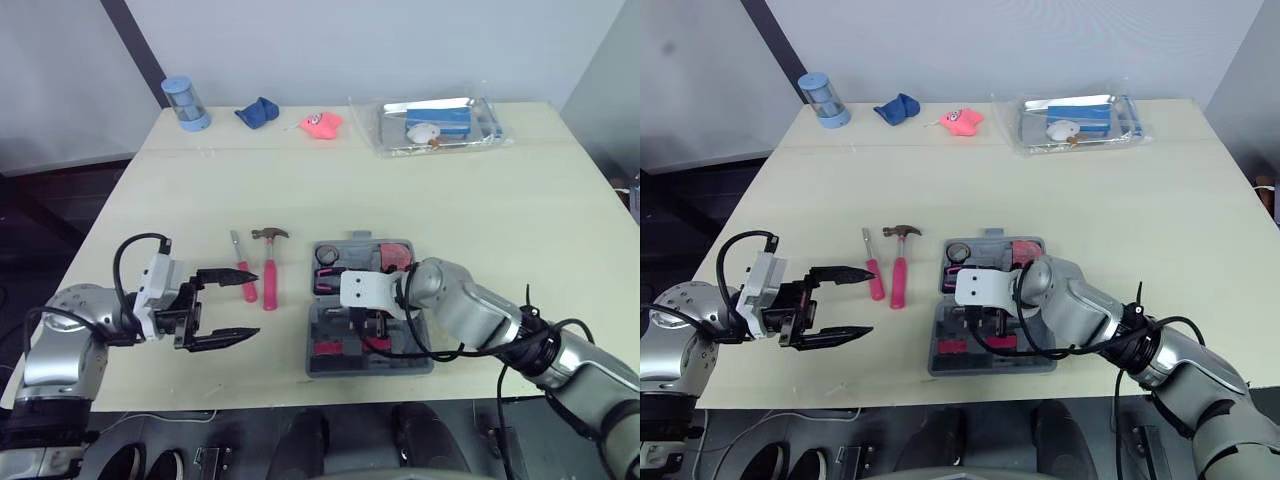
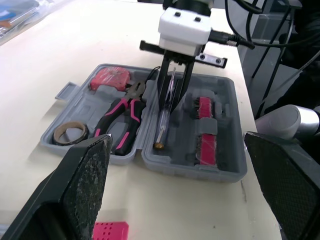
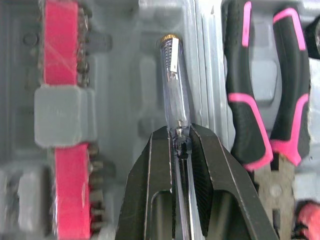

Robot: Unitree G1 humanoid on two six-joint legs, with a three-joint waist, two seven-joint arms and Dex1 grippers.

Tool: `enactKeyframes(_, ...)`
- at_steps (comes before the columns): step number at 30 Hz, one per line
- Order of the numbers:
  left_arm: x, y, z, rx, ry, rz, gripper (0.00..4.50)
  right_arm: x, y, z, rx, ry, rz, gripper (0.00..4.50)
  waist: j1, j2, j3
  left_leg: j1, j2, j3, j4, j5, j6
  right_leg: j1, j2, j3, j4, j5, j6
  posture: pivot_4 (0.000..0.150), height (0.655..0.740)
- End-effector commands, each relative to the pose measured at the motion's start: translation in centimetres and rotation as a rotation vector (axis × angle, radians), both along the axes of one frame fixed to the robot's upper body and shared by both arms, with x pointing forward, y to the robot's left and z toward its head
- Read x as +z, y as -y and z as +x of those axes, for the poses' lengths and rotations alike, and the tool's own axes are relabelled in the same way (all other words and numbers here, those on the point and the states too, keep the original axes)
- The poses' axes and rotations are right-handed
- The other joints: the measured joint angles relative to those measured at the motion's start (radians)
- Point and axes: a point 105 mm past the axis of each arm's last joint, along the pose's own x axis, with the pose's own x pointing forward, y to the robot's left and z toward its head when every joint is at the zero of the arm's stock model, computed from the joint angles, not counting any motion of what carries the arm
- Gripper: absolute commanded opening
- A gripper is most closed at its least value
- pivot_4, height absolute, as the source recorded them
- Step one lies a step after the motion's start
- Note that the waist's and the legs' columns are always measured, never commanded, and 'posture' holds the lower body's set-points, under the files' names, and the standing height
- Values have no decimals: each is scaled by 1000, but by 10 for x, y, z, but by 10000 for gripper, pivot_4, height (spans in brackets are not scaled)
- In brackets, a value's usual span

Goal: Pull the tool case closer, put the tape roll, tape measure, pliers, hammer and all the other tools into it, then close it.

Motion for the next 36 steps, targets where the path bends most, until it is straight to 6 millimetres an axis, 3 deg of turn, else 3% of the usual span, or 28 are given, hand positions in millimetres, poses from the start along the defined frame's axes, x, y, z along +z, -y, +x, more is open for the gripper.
enactKeyframes(1, 6, 4, -5, -16, 18, -9, 45000, 3, -5, -1, 22, 27, 14, 510, 0, 0, 0, 0, 0, 0, 0, 0, 0, 0, 0, 0, 0, 0, 0, 1500, 7400)
enactKeyframes(9, 4, 5, -10, -23, 5, -10, 45000, 3, -9, -4, 37, 29, 28, 510, 0, 0, 0, 0, 0, 0, 0, 0, 0, 0, 0, 0, 0, 0, 0, 1500, 7400)
enactKeyframes(11, 5, 5, -10, -25, 5, -10, 45000, 4, -8, -3, 38, 30, 27, 9711, 0, 0, 0, 0, 0, 0, 0, 0, 0, 0, 0, 0, 0, 0, 0, 1500, 7400)
enactKeyframes(12, 5, 5, -9, -25, 5, -9, 45000, 5, -7, -2, 38, 30, 27, 10824, 0, 0, 0, 0, 0, 0, 0, 0, 0, 0, 0, 0, 0, 0, 0, 1500, 7400)
enactKeyframes(15, 4, 5, -10, -26, 2, -11, 45000, 12, -2, 3, 11, 41, 35, 24520, 1, 0, 0, 0, 0, 0, 0, 0, 0, 0, 0, 0, 0, 0, 0, 1500, 7400)
enactKeyframes(25, 2, 5, -10, -18, -1, -15, 45000, 40, 1, 1, 8, 67, 113, 24520, 2, 0, 0, -1, 0, 0, 0, 0, 0, -1, 0, 0, 0, 0, 0, 1500, 7400)
enactKeyframes(29, 1, 3, -10, -13, -1, -21, 45000, 42, 0, -2, 2, 51, 186, 24520, 3, -1, 0, -1, 0, 0, 0, 0, 0, -1, 0, 0, 0, 0, 0, 1500, 7400)
enactKeyframes(32, 1, 0, -10, -7, -5, -23, 45000, 40, 1, -6, 36, 58, 228, 17100, 4, -1, 0, -1, 0, 0, 0, 0, 0, -1, 0, 0, 0, 0, 0, 1500, 7400)
enactKeyframes(34, 0, -1, -10, -3, -8, -27, 45000, 36, 4, -5, 24, 58, 230, 6532, 3, -1, 0, -1, 0, 0, 0, 0, 0, -1, 0, 0, 0, 0, 0, 1500, 7400)
enactKeyframes(36, -1, -2, -11, -3, -9, -28, 45000, 29, 7, -3, 14, 58, 223, 579, 2, -1, 0, -1, 0, 0, 0, 0, 0, -1, 0, 0, 0, 0, 0, 1500, 7400)
